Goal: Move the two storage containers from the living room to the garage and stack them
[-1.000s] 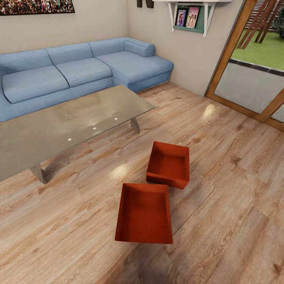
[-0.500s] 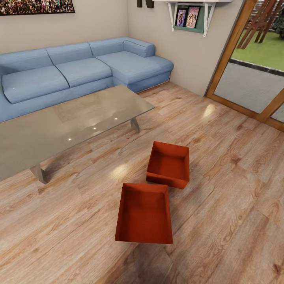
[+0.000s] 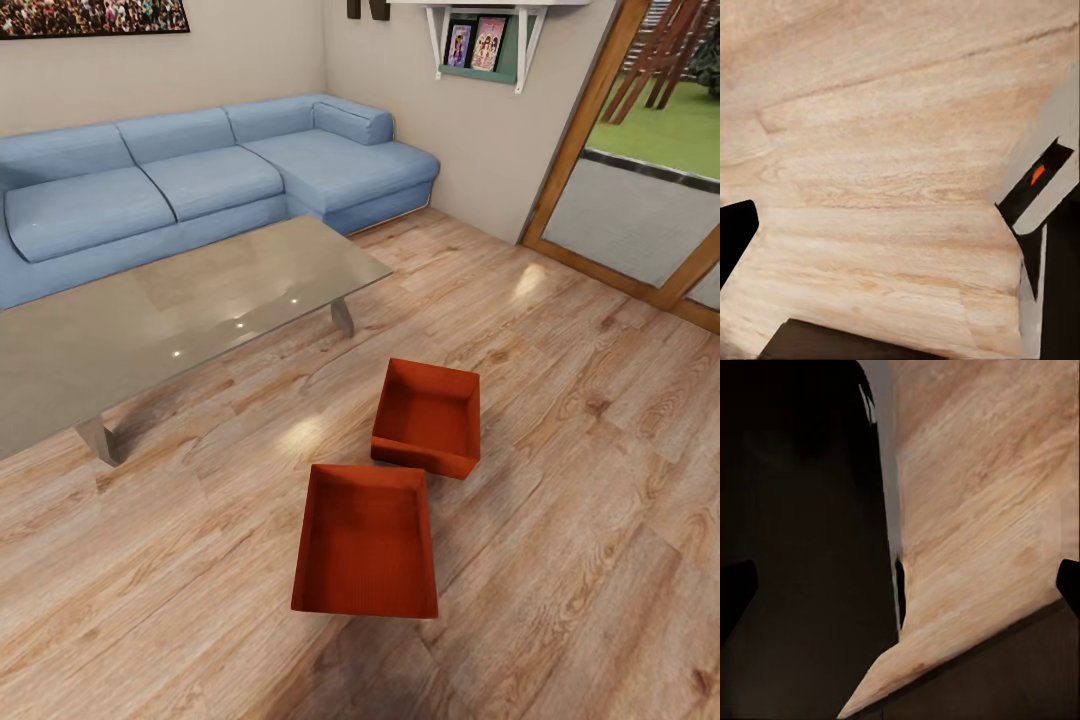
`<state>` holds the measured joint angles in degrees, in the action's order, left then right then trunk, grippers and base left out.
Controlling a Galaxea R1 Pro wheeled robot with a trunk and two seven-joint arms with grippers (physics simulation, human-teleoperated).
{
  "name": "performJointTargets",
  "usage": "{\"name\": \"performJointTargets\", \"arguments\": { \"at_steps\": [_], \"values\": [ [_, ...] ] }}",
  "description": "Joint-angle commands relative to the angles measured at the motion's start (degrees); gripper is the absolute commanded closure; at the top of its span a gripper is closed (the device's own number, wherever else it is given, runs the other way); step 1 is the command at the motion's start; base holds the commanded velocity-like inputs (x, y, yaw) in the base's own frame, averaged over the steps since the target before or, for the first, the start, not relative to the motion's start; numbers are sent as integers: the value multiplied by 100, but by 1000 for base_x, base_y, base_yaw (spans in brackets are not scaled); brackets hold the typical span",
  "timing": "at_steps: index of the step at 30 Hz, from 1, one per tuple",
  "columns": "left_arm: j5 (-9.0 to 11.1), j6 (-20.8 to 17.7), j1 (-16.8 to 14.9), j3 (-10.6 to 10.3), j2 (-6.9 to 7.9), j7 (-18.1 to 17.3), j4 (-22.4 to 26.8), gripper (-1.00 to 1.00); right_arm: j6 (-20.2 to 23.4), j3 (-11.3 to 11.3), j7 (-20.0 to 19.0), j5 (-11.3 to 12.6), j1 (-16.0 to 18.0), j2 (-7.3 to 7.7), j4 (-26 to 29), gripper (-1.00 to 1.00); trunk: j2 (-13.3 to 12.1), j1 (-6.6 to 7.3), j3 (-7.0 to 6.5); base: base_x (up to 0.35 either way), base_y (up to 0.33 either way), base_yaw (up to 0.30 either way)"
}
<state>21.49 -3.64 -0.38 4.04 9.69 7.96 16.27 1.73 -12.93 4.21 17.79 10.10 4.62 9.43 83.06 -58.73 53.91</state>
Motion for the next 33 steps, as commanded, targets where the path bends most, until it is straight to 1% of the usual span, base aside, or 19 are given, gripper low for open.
{"name": "performJointTargets", "arguments": {
  "at_steps": [1, 2, 3, 4, 5, 8, 9, 12, 13, 14, 15, 16, 17, 19, 22, 24, 26, 29, 33],
  "values": [
    [39, -226, -26, 15, 192, 12, 43, -100, 60, 15, 112, 71, 140, 120, 43, -100, 2, 0, 4, 0, 0, 0],
    [40, -413, -114, 17, 443, 12, 94, -100, 106, 96, 186, 82, 401, 250, 68, -100, 2, 0, 4, 0, 0, 0],
    [40, -458, -159, 17, 512, 12, 110, -100, 119, 116, 204, 84, 505, 280, 72, -100, 2, 0, 4, 0, 0, 0],
    [36, -552, -369, 15, 660, 12, 124, -100, 148, 154, 257, 88, 866, 339, 58, -100, 2, 0, 4, 0, 0, 0],
    [19, -629, -897, 11, 761, 12, 90, -100, 145, 181, 429, 85, 1528, 377, -23, -100, 2, 0, 4, 0, 0, 0],
    [-9, -685, -1504, 3, 764, 12, 79, -100, 106, 177, 633, 66, 2176, 371, -74, -100, 2, 0, 4, 0, 0, 0],
    [-26, -708, -2066, -12, 652, 14, 81, -100, -18, 165, 701, 50, 2713, 354, -86, -100, 2, 0, 4, 0, 0, 0],
    [-56, -710, -2846, -28, 412, 18, 95, -100, -169, 160, 755, 36, 3338, 318, -93, -100, 2, 0, 4, 0, 0, 0],
    [-87, -668, -3335, -50, -212, 28, 165, -100, -391, 127, 776, 23, 3600, -295, -97, -100, 2, 0, 4, 0, 0, 0],
    [-112, -662, -3372, -57, -353, 36, 174, -100, -467, 112, 777, 21, 3618, -449, -103, -100, 2, 0, 4, 0, 0, 0],
    [-223, -653, -3426, -71, -599, 57, 192, -100, -625, 83, 793, 12, 3645, -711, -125, -100, 2, 0, 4, 0, 0, 0],
    [-590, -622, -3473, -82, -880, 82, 246, -100, -810, 56, 909, -27, 3668, -970, -168, -100, 2, 0, 4, 0, 0, 0],
    [-1009, -437, -3497, -81, -1078, 100, 293, -100, -937, 65, 1032, -66, 3680, -1104, -190, -100, 2, 0, 4, 0, 0, 0],
    [-1479, 1, -3515, -84, -1352, 129, 329, -100, -1039, 71, 1120, -93, 3689, -1201, -209, -100, 2, 0, 4, 0, 0, 0],
    [-1689, 146, -3520, -98, -1554, 133, 297, -100, -1063, 67, 1121, -158, 3662, -1234, -373, -100, 2, 0, 4, 0, 0, 0],
    [-2163, 180, -3521, -107, -1695, 135, 274, -100, -1285, 63, 938, -531, 3637, -1298, -853, -100, 2, 0, 4, 0, 0, 0],
    [-2528, 183, -3522, -97, -1716, 138, 203, -100, -1687, 62, 809, -851, 3652, -1345, -984, -100, 2, 0, 4, 0, 0, 0],
    [-2690, 193, -3522, -97, -1717, 139, 119, -100, -1939, 65, 764, -998, 3661, -1364, -1065, -100, 2, 0, 4, 0, 0, 0],
    [-2767, 259, -3522, -97, -1713, 136, 96, -100, -2059, 73, 748, -1072, 3658, -1322, -1111, -100, 2, 0, 4, 0, 0, 0]
  ]
}}
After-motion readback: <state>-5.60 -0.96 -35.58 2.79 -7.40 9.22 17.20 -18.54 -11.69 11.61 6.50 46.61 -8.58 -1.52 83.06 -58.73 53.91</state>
